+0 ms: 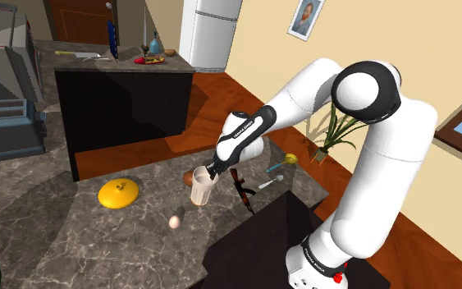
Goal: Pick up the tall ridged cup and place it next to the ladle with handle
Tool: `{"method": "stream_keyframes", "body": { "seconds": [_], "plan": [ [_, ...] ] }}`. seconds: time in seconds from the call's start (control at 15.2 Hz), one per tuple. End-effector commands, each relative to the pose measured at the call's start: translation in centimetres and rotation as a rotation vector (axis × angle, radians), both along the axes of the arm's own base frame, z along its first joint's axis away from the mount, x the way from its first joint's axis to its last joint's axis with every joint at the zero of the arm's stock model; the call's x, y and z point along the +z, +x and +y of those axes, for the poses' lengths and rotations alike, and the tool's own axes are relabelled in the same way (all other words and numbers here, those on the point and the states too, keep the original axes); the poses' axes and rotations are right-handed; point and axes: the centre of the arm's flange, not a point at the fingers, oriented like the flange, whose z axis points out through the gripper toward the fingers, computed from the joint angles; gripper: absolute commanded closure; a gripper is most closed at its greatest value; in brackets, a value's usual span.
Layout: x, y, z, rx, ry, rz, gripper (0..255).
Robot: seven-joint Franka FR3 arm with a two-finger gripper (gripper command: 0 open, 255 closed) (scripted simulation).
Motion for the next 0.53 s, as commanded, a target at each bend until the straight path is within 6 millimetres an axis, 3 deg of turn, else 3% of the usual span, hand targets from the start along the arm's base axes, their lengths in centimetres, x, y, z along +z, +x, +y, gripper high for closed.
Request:
{"method": "stream_keyframes", "body": {
  "seconds": [0.0,0.46],
  "plan": [
    [1.0,0.0,0.0,0.0,0.0,0.0,255],
    [4.7,0.0,0.0,0.0,0.0,0.0,255]
  ]
}}
